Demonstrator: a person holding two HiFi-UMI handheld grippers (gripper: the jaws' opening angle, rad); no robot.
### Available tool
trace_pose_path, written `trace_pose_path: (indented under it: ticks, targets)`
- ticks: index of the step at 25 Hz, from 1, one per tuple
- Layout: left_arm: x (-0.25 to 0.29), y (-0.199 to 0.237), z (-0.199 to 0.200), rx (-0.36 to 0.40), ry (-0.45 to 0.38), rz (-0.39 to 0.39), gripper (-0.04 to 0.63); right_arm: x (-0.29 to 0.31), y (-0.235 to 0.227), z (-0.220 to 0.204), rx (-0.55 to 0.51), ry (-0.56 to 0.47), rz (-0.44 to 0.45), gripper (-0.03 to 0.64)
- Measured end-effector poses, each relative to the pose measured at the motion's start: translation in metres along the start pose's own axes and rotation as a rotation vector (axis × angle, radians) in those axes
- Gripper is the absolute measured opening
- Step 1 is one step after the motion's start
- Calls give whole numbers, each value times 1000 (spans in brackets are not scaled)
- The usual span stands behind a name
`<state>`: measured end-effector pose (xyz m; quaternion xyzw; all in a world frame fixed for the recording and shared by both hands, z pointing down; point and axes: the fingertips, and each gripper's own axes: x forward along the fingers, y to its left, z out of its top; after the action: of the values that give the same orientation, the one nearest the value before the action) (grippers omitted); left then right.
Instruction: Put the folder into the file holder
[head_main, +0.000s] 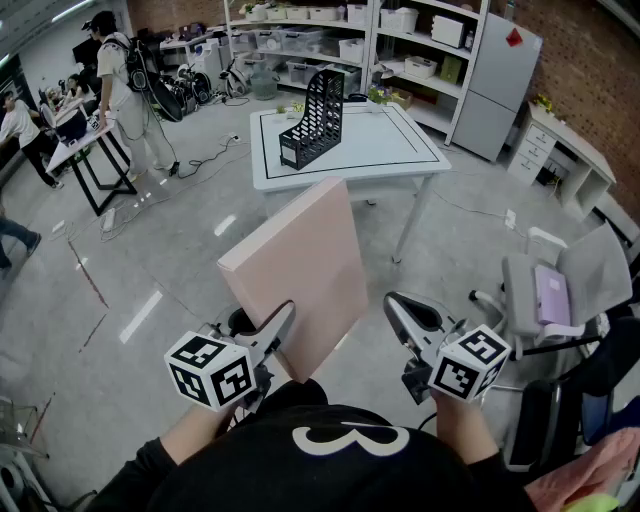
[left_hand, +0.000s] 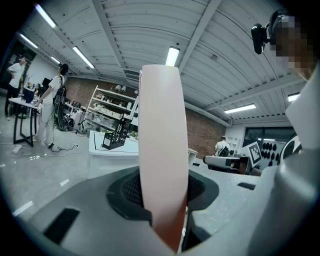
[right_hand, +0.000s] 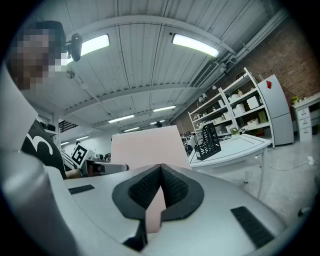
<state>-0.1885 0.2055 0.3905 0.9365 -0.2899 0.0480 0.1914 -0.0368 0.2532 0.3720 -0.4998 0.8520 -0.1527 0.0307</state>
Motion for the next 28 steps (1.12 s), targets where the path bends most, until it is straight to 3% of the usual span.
trace_pose_path:
  ticks: [12,20,28]
  targets:
    - [29,0,-2,-7,12,-22,147,-8,-19,-3,-12,9,-20,5]
    - [90,27,3,-26,45,-51,147,14,-81,6,35,-24,-92,5]
    - [197,83,36,-55,78,-69,147,76,-178,30,73,1,-123,5]
